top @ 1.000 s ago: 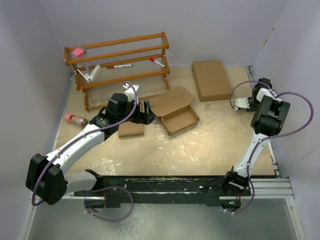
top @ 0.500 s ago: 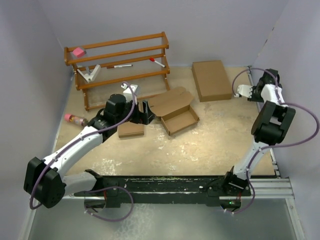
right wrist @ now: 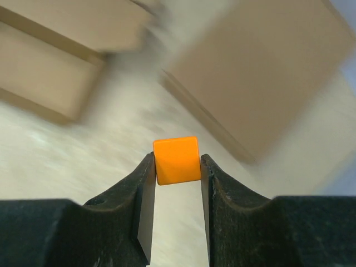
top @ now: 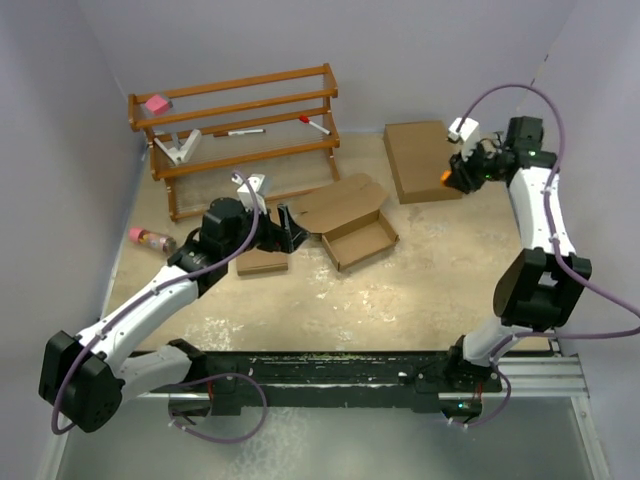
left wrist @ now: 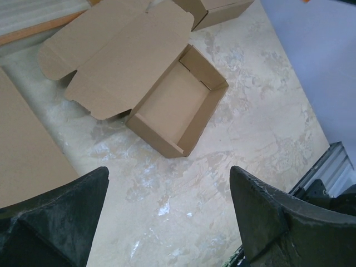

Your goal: Fold the paper box

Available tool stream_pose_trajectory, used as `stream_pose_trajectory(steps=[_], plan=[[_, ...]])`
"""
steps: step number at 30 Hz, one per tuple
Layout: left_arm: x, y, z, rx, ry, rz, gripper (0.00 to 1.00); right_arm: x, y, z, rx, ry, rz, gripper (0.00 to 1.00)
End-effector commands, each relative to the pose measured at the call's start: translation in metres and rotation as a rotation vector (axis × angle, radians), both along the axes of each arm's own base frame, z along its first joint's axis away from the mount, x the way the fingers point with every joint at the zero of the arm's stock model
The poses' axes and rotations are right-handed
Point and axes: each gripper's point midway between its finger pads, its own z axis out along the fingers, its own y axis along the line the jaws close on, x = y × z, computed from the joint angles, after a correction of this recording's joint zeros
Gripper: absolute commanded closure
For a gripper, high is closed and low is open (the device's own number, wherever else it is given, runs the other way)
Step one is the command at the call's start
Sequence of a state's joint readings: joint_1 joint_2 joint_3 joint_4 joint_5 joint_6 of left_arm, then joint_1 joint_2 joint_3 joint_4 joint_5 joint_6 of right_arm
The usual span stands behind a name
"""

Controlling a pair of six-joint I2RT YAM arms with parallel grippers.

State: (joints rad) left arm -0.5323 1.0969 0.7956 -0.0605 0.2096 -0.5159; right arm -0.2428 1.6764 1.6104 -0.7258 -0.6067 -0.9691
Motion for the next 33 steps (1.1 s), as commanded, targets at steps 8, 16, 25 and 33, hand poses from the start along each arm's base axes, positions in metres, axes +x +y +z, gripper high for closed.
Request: stream_pose_trajectory(steps=[8,16,25,33], plan=[[-0.013,0.004,0.001,-0.129,0.001,0.036,0.08,-0.049,0.185,-0.059,0.451,0.291,0.121,0.94],[-0.012,0.004,-0.004,-0.129,0.01,0.047,0.08,-0.035,0.224,-0.096,0.273,0.159,0.125,0.89],[-0.006,0.001,-0.011,-0.148,0.035,0.061,0.08,-0.035,0.237,-0.138,0.146,0.18,0.109,0.77],[-0.004,-0.002,-0.013,-0.173,0.045,0.067,0.08,-0.044,0.238,-0.157,0.117,0.234,0.108,0.61]])
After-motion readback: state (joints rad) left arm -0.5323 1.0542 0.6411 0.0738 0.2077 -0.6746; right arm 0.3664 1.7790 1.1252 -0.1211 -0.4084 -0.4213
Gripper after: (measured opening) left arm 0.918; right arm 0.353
